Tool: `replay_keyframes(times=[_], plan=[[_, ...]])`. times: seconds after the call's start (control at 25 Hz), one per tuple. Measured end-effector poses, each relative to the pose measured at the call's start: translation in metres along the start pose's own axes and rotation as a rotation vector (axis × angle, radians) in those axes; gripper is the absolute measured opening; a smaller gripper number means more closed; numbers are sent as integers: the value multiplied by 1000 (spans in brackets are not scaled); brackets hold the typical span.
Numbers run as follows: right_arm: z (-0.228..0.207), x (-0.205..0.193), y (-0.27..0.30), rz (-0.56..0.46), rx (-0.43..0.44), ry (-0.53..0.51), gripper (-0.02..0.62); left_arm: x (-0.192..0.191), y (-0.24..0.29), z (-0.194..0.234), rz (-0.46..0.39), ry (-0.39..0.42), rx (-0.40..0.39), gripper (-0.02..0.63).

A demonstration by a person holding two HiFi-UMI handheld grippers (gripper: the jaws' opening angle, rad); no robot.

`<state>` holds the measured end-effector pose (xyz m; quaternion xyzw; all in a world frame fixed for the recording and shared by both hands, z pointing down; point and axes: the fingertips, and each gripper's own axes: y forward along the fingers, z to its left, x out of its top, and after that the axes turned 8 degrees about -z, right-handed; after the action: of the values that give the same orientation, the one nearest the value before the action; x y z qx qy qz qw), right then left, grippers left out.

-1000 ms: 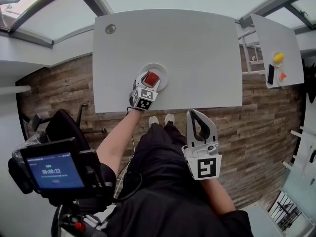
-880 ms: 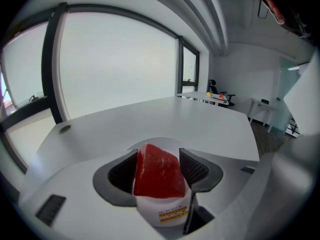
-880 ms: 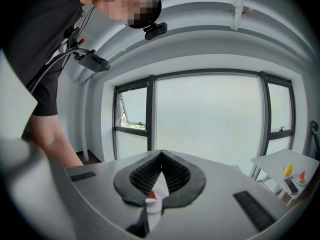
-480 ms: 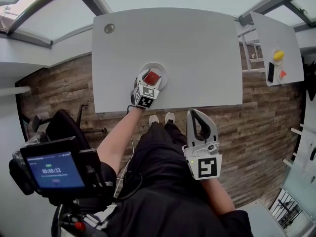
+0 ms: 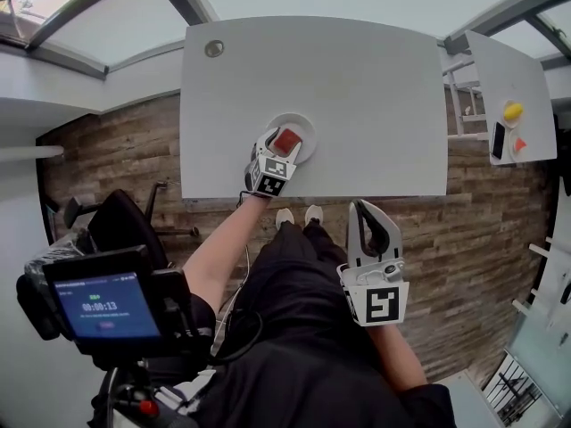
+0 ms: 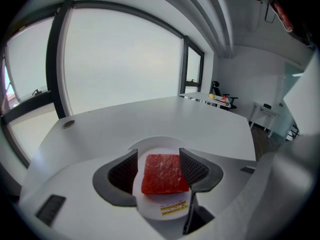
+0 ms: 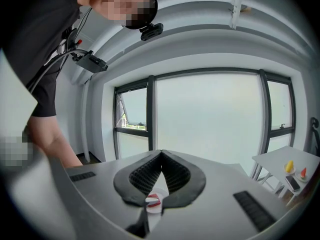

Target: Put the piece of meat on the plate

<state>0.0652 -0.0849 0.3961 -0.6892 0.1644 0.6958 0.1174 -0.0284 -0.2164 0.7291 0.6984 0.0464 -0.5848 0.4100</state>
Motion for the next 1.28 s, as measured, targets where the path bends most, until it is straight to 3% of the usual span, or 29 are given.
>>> replay_keyframes(times=[0.64,0.92,1.08,1.28], plan=[[11,21,-4,-43,43,22,5,36,-42,-10,-83,-13,23,245],[18,36,-12,-88,61,33,5,72,-99,-35,-178,-76,51,245],[10,31,1,-101,63,84,5,65,-105,-35,-178,-113,80,245],[9,27,15,-108,102,61,5,77,-110,-30,-206,-122,120,245]])
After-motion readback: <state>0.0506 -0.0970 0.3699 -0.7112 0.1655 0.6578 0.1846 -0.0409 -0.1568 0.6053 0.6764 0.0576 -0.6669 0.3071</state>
